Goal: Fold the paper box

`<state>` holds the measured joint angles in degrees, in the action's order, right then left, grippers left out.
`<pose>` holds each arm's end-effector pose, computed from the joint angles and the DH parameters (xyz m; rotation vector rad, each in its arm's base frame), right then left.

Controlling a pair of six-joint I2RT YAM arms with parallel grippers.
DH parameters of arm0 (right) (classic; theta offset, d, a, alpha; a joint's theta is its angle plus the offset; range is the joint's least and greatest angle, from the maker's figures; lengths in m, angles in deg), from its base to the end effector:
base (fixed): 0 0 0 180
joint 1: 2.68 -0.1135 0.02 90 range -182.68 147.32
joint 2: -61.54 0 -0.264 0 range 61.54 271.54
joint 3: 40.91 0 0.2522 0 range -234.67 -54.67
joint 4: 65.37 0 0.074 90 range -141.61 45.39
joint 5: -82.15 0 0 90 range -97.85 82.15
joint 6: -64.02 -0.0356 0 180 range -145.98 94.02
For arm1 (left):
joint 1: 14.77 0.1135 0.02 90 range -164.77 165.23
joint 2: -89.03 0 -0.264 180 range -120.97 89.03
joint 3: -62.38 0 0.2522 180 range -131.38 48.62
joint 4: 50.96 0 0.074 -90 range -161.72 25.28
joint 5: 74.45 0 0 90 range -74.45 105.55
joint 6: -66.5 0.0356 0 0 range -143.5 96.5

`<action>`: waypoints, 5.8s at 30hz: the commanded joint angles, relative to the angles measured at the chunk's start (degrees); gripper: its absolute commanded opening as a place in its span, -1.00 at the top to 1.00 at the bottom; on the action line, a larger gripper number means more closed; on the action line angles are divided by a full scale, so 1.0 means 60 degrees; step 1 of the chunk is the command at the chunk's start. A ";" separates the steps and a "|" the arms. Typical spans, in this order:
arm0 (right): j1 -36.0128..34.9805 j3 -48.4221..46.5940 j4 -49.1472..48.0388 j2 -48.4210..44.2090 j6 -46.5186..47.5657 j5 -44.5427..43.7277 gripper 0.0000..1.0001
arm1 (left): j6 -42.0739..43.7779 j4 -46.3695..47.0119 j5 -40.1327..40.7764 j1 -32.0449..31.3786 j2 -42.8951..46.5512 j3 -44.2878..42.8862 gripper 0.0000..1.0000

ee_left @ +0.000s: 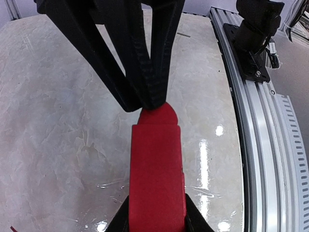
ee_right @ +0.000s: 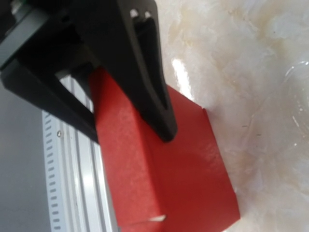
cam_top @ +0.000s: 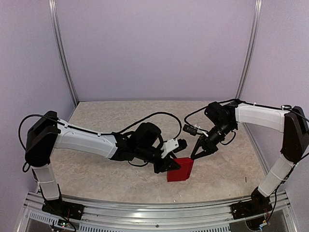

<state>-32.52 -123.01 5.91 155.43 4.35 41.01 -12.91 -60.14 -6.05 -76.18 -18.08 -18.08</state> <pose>0.2439 0.1708 0.2287 -1.4473 2.3469 1.2513 0.1847 -0.3662 0.1900 1.5233 1.7174 -0.8950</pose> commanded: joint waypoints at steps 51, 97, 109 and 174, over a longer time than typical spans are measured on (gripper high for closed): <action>-0.0109 0.0310 0.0053 -0.0309 -0.1051 0.0721 0.13 | -0.2341 -0.0538 0.3288 0.0460 -0.1184 -0.1538 0.55; 0.1850 -0.0288 0.0831 -0.1402 0.1963 0.1370 0.11 | -0.2682 0.4654 -0.5531 0.2254 0.2064 0.3014 0.42; 0.0648 0.1095 -0.2194 -0.3832 0.1015 0.0025 0.26 | -0.4774 0.4281 -0.7866 0.2953 0.1037 0.1704 0.46; -0.1324 -0.2808 -0.4522 0.4694 -0.0665 -0.3781 0.53 | -0.5123 -0.3937 0.7423 -0.1541 0.0096 0.1049 -0.32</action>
<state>-38.34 -138.72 -22.68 182.57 -1.53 17.36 -43.84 -82.66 34.01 -87.28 -16.51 -10.89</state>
